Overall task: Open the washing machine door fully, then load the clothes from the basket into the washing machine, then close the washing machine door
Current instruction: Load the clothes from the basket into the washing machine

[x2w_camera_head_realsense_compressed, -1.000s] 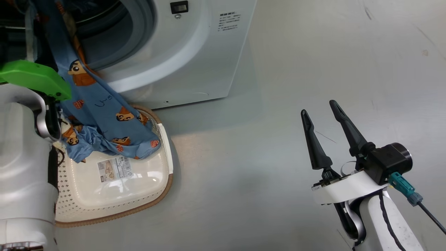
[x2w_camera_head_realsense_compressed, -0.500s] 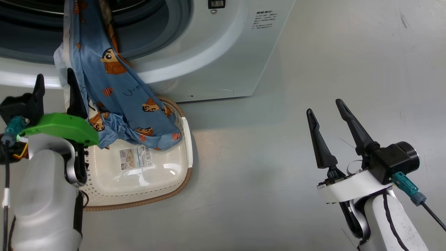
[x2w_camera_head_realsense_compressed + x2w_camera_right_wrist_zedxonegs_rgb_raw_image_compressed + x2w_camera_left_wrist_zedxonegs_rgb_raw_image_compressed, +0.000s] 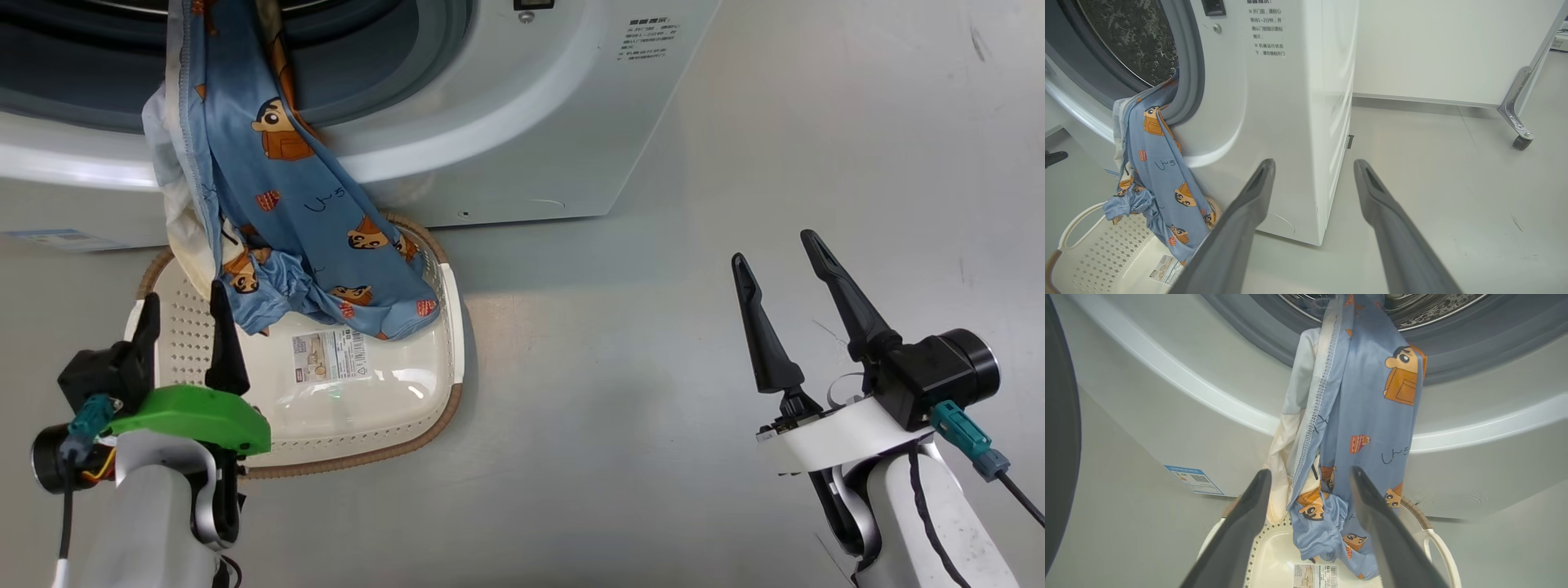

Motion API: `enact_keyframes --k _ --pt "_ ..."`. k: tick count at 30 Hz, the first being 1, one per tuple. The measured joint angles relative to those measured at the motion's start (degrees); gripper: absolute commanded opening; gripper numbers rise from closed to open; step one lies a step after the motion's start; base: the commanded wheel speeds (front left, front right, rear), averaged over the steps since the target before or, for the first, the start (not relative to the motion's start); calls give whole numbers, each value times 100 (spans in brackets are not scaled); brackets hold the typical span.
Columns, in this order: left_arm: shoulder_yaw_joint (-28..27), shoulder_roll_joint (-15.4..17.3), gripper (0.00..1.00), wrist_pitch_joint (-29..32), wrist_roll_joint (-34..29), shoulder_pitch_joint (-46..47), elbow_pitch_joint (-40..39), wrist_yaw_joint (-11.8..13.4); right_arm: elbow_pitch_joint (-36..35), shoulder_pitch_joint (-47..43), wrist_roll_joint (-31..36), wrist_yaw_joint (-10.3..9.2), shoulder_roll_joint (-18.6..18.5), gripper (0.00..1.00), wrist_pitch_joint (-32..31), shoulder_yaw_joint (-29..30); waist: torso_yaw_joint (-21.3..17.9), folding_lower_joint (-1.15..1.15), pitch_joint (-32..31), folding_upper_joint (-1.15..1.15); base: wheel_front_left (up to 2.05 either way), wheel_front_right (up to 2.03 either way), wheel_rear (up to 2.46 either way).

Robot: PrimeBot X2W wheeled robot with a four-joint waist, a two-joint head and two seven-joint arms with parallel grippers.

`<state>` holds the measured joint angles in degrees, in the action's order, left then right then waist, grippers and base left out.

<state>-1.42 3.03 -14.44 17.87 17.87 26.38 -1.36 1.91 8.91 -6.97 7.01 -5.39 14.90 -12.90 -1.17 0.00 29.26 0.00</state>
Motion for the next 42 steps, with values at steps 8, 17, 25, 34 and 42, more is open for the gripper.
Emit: enact_keyframes --k 8,17,25,34,42 --pt "-23 -24 100 0 416 -247 -198 -238 1 92 5 0 1 100 0 -196 -20 0 123 0 0 0 0" --pt "110 -32 100 91 891 -318 85 -483 -3 143 7 0 5 100 0 -203 -235 0 266 0 0 0 0" --pt "170 -33 100 331 1210 -248 292 -526 -44 147 7 0 7 100 0 -172 -374 0 392 0 0 0 0" --pt "88 18 100 433 1421 165 508 -568 -109 223 58 1 4 100 0 -138 -466 0 570 0 0 0 0" --pt "22 193 100 483 1553 467 747 -569 -166 236 105 1 -4 100 0 -120 -529 0 751 0 0 0 0"
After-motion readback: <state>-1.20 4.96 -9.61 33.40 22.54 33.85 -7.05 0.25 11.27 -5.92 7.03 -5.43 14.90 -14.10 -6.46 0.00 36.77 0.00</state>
